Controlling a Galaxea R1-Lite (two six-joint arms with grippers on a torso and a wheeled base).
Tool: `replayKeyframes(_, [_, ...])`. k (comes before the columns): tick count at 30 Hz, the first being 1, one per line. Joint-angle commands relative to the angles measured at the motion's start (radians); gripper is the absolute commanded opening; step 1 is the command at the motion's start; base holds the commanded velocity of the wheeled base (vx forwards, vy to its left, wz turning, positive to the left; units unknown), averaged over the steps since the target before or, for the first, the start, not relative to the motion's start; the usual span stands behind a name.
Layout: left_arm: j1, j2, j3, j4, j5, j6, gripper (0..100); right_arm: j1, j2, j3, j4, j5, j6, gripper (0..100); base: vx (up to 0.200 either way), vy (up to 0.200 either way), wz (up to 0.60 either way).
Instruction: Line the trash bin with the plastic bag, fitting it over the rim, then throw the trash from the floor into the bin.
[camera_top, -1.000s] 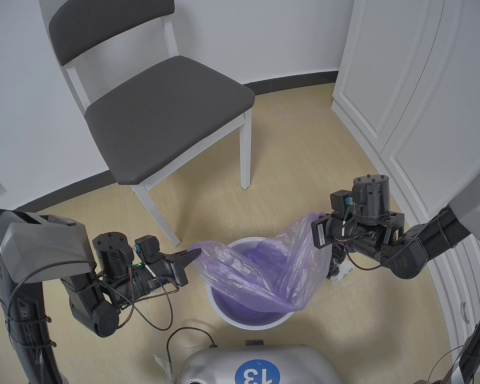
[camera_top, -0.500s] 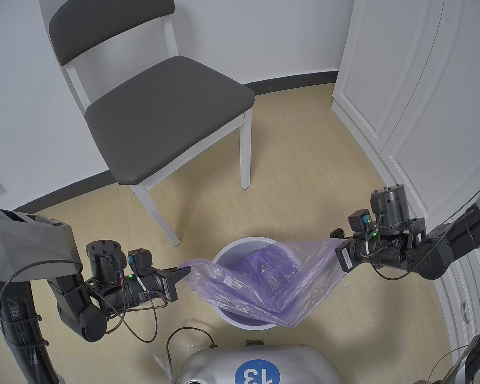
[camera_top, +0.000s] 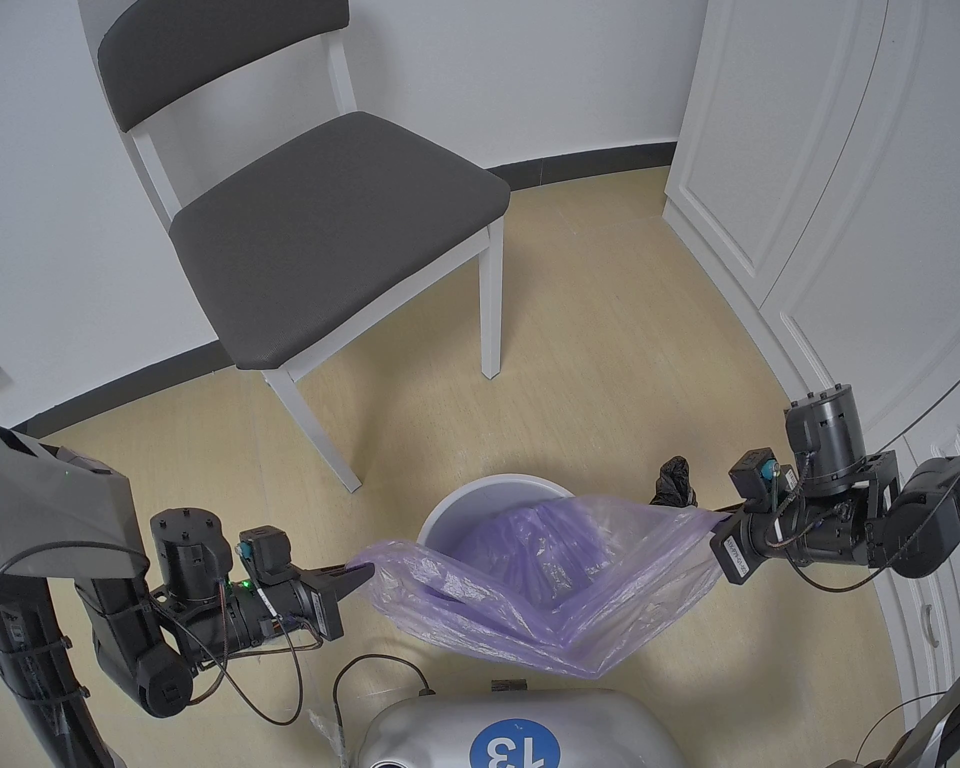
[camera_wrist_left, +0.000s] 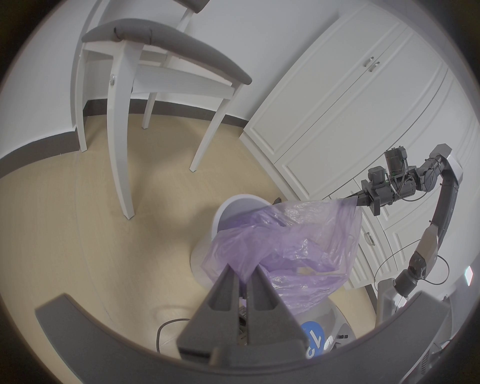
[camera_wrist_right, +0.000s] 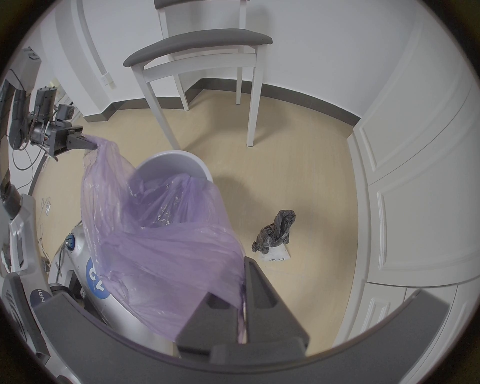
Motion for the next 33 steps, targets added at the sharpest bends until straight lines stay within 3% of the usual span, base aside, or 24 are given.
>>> replayKeyframes(1, [-0.017,0.070,-0.018,-0.031,0.004,-0.001,0,0.014,0.051,0.018,-0.029,-0.001,0.006,0,0.000,0.000,0.00])
replayKeyframes(7, [-0.023,0.108,-0.090,-0.031,0.010,-0.002,0,0.001,0.158,0.037,-0.202,0.002,-0.003,0,0.000,0.000,0.00])
replayKeyframes(22, [-0.007,0.179,-0.245,-0.031,0.012,-0.001,0,-0.081,0.350,-0.086,-0.265,0.016,-0.023,0,0.000,0.000,0.00])
replayKeyframes(29, [-0.005,0.085,-0.115,-0.031,0.012,-0.001,0,-0.058,0.312,0.074,-0.315,0.030,-0.038,0,0.000,0.000,0.00])
replayKeyframes(33, [-0.010,0.052,-0.027,-0.031,0.001,0.001,0,-0.043,0.303,0.184,-0.455,0.031,-0.087,0,0.000,0.000,0.00])
